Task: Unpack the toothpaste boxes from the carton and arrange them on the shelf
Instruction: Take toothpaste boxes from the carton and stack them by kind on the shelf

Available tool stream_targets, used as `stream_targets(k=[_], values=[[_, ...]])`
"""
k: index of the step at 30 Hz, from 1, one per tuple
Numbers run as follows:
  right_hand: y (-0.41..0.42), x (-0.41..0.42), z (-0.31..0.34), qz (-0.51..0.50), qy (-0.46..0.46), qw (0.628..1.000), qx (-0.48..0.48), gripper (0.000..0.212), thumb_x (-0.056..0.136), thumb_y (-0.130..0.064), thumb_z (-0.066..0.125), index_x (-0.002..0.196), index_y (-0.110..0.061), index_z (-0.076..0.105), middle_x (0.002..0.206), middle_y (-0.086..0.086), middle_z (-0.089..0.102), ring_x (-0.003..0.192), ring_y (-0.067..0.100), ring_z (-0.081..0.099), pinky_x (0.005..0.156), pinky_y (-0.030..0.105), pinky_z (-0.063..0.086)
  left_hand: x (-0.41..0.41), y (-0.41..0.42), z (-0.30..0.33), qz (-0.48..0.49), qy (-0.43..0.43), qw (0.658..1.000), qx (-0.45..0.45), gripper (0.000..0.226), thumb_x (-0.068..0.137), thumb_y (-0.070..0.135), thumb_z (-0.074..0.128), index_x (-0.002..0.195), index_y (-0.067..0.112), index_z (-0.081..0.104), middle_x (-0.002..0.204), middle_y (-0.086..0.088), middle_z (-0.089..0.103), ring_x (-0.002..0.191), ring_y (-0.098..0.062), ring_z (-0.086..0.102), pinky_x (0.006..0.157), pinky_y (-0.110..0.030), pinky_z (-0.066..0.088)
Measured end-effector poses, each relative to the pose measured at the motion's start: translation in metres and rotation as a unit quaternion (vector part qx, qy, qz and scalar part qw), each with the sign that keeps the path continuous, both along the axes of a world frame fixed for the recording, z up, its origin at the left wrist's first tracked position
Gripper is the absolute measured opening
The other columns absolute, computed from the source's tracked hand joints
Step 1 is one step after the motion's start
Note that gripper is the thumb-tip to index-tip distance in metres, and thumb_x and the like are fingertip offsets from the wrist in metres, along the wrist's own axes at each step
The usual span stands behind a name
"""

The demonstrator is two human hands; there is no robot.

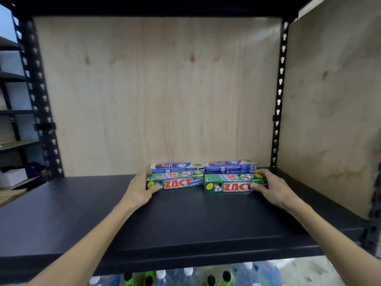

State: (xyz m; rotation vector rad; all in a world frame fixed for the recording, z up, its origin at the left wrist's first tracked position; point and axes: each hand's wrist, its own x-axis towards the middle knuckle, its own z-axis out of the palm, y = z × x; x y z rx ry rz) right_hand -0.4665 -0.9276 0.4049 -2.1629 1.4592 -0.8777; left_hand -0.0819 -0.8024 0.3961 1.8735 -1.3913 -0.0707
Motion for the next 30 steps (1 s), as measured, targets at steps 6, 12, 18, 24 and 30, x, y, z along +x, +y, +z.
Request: stream_targets(k=[6,12,18,24,30], values=[[-0.039,0.004,-0.005,-0.035,0.0,0.999,0.001,0.06,0.092,-0.033,0.07,0.143,-0.019,0.043,0.139,0.011,0.049,0.124,0.028,0.05,0.108,0.046,0.044,0.006,-0.027,-0.003,0.033,0.009,0.999,-0.002,0.063,0.093,0.02,0.07,0.147,0.013,0.04,0.14,-0.009,0.056,0.127,-0.024,0.052,0.105,-0.034,0.041],[-0.066,0.013,-0.009,-0.02,0.002,1.0,0.002,0.066,0.092,-0.037,0.069,0.146,-0.018,0.037,0.143,0.01,0.043,0.127,0.027,0.048,0.109,0.046,0.043,0.004,-0.04,-0.004,0.049,0.043,0.998,-0.002,0.075,0.075,0.034,0.087,0.135,0.017,0.045,0.13,-0.002,0.057,0.12,-0.021,0.057,0.098,-0.035,0.048],[-0.082,0.016,-0.01,0.013,0.029,0.999,-0.005,0.084,0.087,-0.05,0.07,0.153,-0.019,0.028,0.145,0.011,0.046,0.127,0.025,0.05,0.11,0.042,0.043,0.006,-0.052,-0.001,0.076,0.082,0.994,0.0,0.091,0.045,0.056,0.095,0.118,0.016,0.058,0.119,-0.001,0.065,0.104,-0.017,0.064,0.091,-0.038,0.055],[-0.086,0.018,-0.012,0.014,0.042,0.998,-0.042,0.091,0.082,-0.06,0.071,0.153,-0.021,0.031,0.144,0.009,0.049,0.128,0.025,0.049,0.107,0.038,0.041,0.005,-0.052,-0.006,0.062,0.118,0.991,-0.023,0.076,0.051,0.041,0.099,0.114,0.018,0.063,0.11,0.004,0.07,0.095,-0.008,0.067,0.074,-0.02,0.051],[-0.073,0.021,-0.01,-0.005,0.027,0.999,-0.024,0.092,0.085,-0.056,0.07,0.156,-0.021,0.023,0.15,0.014,0.033,0.136,0.031,0.041,0.112,0.043,0.037,0.001,-0.043,-0.006,0.059,0.112,0.992,-0.021,0.098,0.039,0.066,0.093,0.12,0.021,0.061,0.118,0.002,0.065,0.101,-0.011,0.066,0.089,-0.034,0.057]])
